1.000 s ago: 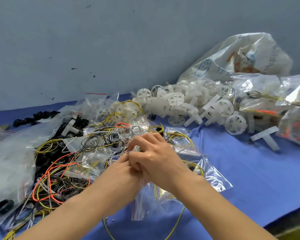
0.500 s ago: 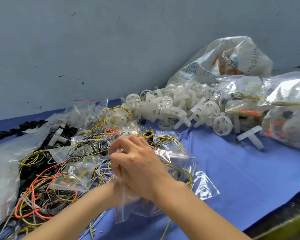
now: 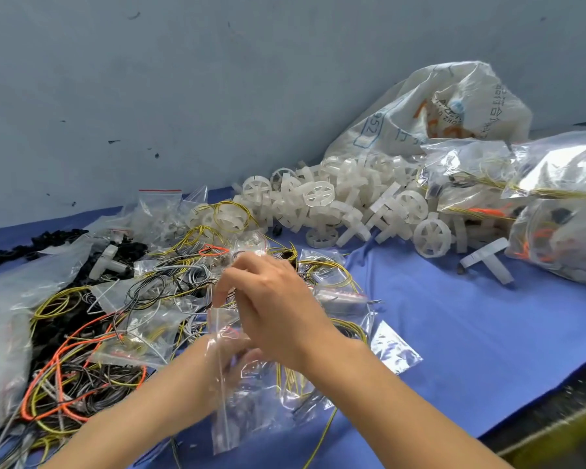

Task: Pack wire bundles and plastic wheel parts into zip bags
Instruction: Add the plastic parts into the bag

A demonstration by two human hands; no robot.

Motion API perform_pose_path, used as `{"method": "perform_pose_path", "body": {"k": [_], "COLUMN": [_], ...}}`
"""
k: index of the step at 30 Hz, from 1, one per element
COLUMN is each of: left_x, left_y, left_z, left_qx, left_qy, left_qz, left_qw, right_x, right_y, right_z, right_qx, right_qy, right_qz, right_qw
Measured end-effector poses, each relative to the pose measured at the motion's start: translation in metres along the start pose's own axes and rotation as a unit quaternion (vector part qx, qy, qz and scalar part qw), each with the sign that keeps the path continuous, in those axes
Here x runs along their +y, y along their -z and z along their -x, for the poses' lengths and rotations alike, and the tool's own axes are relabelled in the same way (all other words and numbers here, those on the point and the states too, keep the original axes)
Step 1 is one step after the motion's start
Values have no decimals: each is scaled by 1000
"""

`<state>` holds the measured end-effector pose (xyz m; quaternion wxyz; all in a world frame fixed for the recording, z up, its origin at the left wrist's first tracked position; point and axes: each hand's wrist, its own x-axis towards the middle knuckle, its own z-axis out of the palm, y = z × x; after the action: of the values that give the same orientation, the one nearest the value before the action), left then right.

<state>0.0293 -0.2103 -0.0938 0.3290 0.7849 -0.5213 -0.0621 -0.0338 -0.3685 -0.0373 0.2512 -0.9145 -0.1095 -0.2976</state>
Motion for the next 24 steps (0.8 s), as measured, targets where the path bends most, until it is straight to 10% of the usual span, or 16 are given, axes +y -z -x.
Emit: {"method": "perform_pose_path", "body": {"k": [15,24], "left_x": [-36,-61], "left_y": [109,114], "left_z": [74,111], "left_qx": [348,302], "left_qy": [180,233], "left_qz": [83,-49], "left_qw": [916,923], "right_x": [-32,-29], "right_y": [-73,-99], "right_z": [-9,8], "right_qx": [-211,-254], "right_qy": [68,75], "right_qz": [11,84], "right_qw": [975,961]}}
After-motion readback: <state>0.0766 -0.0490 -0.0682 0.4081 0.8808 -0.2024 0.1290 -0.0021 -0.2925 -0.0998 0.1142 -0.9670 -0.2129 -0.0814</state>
